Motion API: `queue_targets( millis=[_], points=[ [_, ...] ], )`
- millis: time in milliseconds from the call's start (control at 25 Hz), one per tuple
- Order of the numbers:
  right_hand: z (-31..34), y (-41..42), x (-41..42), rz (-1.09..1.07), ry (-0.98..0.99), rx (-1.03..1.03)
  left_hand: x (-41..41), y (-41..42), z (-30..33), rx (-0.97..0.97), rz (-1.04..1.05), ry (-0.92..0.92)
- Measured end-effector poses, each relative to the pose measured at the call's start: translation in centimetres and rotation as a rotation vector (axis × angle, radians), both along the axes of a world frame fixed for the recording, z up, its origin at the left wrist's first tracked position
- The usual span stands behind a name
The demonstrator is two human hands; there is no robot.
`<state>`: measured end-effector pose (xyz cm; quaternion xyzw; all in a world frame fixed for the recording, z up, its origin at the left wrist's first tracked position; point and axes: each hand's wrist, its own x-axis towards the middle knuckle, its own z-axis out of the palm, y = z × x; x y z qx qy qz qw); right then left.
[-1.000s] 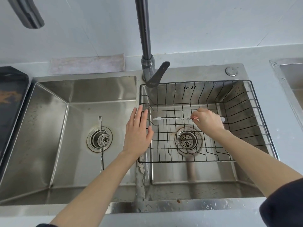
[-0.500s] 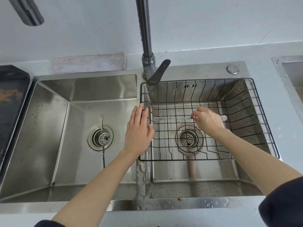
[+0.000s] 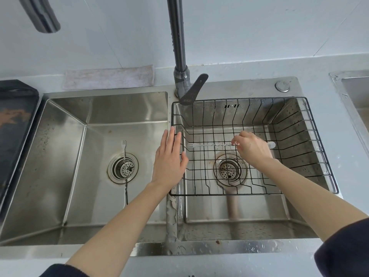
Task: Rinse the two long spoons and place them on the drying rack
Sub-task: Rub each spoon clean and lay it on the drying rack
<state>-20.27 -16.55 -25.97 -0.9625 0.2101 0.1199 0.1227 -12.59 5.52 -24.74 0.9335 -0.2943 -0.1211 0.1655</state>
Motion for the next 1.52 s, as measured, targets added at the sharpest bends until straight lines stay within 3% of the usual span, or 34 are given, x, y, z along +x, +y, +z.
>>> queue_targets(
  millis=[520,1000,1520],
  points=[
    [4.6,2.6,1.1,0.022,-0.027,0.036,1.1,1.1,2.5,0.009,0.001,0.036],
    [9.0,12.9,5.5,0.136,-0.222,0.137,4.1,9.4,5.1,0.039,0.138,0.029],
    [5.0,25.0,11.3,0.153,-0.007,0.237,8.8,20.3,2.2,0.222,0.136,0.186]
  ],
)
